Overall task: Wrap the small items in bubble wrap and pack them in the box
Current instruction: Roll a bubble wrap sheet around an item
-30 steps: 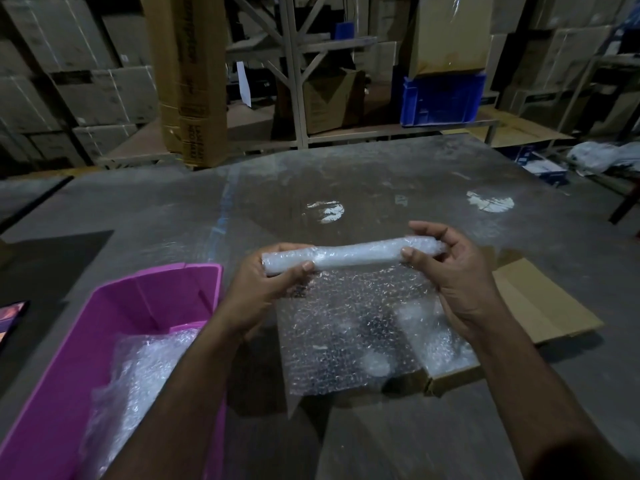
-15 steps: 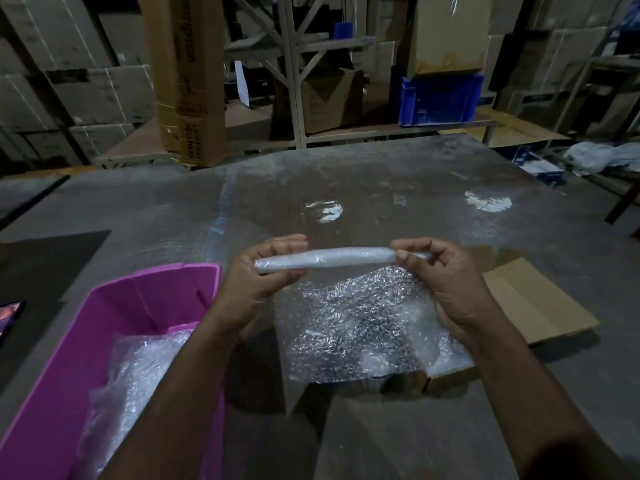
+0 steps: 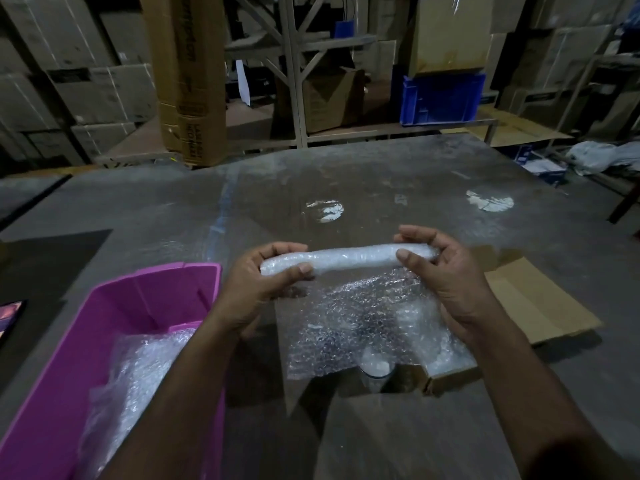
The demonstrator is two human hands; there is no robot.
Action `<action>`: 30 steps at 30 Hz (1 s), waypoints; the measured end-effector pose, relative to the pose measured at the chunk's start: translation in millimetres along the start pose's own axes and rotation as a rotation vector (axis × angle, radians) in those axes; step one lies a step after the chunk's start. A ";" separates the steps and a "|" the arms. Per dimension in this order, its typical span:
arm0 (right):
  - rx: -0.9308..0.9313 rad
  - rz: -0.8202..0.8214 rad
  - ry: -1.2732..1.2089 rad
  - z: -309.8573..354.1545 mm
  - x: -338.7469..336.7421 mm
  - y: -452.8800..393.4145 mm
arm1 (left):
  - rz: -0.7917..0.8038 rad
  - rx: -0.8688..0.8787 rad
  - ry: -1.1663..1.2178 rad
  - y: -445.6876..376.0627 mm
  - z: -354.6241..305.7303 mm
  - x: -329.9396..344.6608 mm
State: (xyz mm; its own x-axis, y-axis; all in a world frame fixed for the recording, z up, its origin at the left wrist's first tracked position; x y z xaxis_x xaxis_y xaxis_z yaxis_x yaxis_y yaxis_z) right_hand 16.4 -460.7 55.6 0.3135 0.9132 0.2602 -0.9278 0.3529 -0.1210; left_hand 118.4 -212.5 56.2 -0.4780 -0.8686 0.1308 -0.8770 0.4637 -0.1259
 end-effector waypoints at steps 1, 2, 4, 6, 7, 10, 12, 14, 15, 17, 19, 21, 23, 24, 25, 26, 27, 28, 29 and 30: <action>0.016 0.009 0.023 -0.7 -0.4 0.4 | -0.012 0.014 0.000 -0.6 -0.4 -1.1; 0.033 0.017 0.055 -1.7 -0.9 0.8 | -0.022 0.030 -0.003 -0.9 -0.6 -2.8; 0.052 0.024 0.122 -4.1 -3.0 0.4 | -0.028 0.061 -0.024 -1.1 -1.3 -5.3; 0.058 0.018 0.134 -5.8 -4.2 0.2 | -0.024 0.083 -0.042 -2.1 0.4 -8.3; 0.062 0.012 0.111 -6.1 -4.1 0.4 | -0.021 0.084 -0.042 -2.0 0.3 -8.9; 0.062 -0.005 0.061 -5.5 -2.1 -0.2 | 0.009 0.049 0.018 -2.0 1.3 -7.7; 0.045 -0.009 0.047 -4.0 -0.3 -0.7 | 0.050 -0.030 0.071 0.5 2.2 -3.4; 0.041 -0.020 0.025 -3.3 0.0 -1.3 | 0.067 -0.059 0.073 3.3 1.7 1.0; 0.043 -0.023 0.018 -3.3 -0.3 -1.3 | 0.061 -0.048 0.051 3.8 0.5 2.3; 0.042 -0.012 0.024 -3.5 -1.0 -0.7 | 0.037 -0.019 0.029 3.5 -1.3 1.4; 0.033 0.006 0.025 -5.0 -2.0 -0.6 | 0.009 0.009 -0.004 1.4 -1.4 -3.4; 0.028 0.009 0.017 -6.4 -2.6 -0.8 | 0.001 0.039 -0.025 -1.6 0.0 -9.1; 0.027 0.008 0.014 -8.1 -2.9 -1.2 | 0.016 0.047 0.009 -2.5 1.3 -10.0; 0.031 0.007 0.012 -8.5 -3.2 -1.3 | 0.028 0.039 0.026 -2.3 1.3 -8.8; 0.037 0.001 0.012 -9.1 -4.1 -1.4 | 0.039 0.022 0.052 -1.9 1.3 -6.9; 0.048 -0.008 0.014 -10.1 -5.7 -2.0 | 0.048 0.001 0.086 -1.0 1.3 -4.0; 0.057 -0.015 0.020 -10.4 -6.9 -2.2 | 0.048 -0.014 0.109 -0.5 1.8 -1.8; 0.062 -0.015 0.025 -10.0 -8.0 -2.3 | 0.034 -0.012 0.115 -0.8 2.8 -0.9; 0.061 -0.006 0.031 -9.0 -8.0 -2.1 | 0.008 0.010 0.095 -1.8 3.7 -1.4; 0.056 0.006 0.033 -8.7 -7.6 -1.8 | -0.017 0.038 0.067 -3.0 4.3 -2.8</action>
State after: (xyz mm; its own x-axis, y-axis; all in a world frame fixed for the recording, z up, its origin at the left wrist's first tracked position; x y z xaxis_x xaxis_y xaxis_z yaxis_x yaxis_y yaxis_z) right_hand 17.5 -466.5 45.5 0.3136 0.9217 0.2282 -0.9391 0.3366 -0.0688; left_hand 122.6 -212.3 52.0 -0.4664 -0.8619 0.1991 -0.8832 0.4409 -0.1601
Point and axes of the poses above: each hand's wrist, its own y-axis away from the middle knuckle, its own x-axis out of the palm, z = x × y, the point moved 3 cm from there along -y, towards the middle knuckle, and after that the axes turned 3 degrees about x, right-handed, at the moved point
